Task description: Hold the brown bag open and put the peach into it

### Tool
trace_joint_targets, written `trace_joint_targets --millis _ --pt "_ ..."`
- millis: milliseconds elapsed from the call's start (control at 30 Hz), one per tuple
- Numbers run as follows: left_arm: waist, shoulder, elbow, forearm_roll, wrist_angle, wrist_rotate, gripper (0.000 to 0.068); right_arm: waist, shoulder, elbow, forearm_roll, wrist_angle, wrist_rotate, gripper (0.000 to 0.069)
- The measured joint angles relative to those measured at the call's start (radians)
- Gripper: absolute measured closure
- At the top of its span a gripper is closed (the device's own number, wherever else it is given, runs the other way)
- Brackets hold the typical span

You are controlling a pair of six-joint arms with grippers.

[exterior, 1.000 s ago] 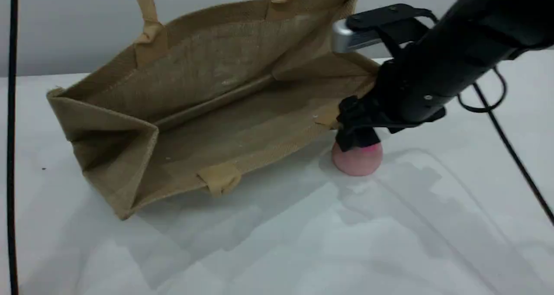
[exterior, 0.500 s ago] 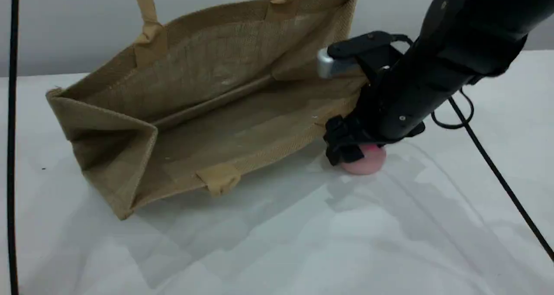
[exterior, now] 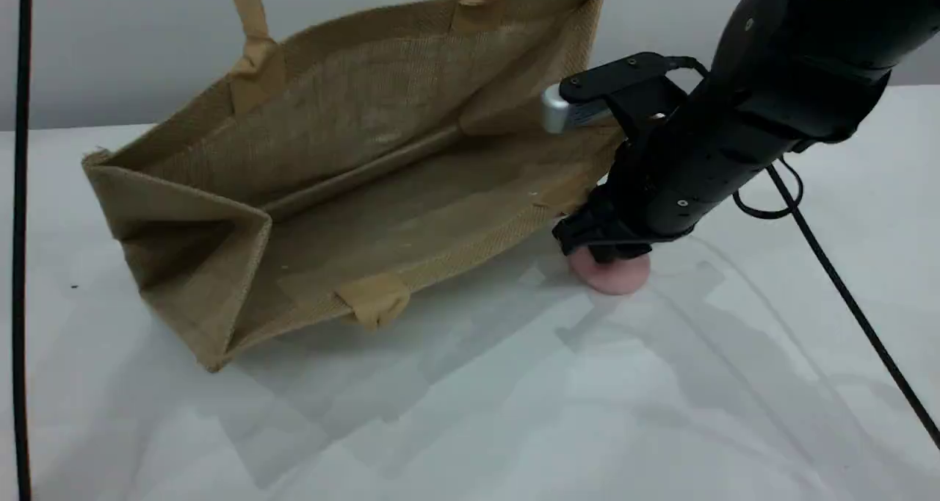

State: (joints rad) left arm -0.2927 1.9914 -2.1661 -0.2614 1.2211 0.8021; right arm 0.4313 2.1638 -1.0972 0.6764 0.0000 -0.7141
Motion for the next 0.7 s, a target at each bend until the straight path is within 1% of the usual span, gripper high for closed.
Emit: trace_joint_targets --millis 100,267,400,567,700 --pt "0.0 0.0 0.0 0.0 0.0 0.0 0.0596 -0.002 -0.002 0.0 -0.001 0.023 -0.005 0.067" --pt "0.0 0.0 0.0 0.0 0.0 0.0 0.0596 -0.017 -0.038 0.027 -0.01 0.087 -0.03 0.0672" --pt "0.0 0.0 0.0 0.0 0.0 0.0 0.0596 -0.024 -0.109 0.052 -0.027 0.142 -0.028 0.0672" --pt "0.0 0.0 0.0 0.0 0.0 0.0 0.0596 -0.023 -0.226 0.109 -0.018 0.144 0.004 0.0672" --pt "0.0 0.0 0.0 0.0 0.0 0.004 0.0596 -0.023 -0.323 0.162 -0.018 0.192 0.041 0.0672"
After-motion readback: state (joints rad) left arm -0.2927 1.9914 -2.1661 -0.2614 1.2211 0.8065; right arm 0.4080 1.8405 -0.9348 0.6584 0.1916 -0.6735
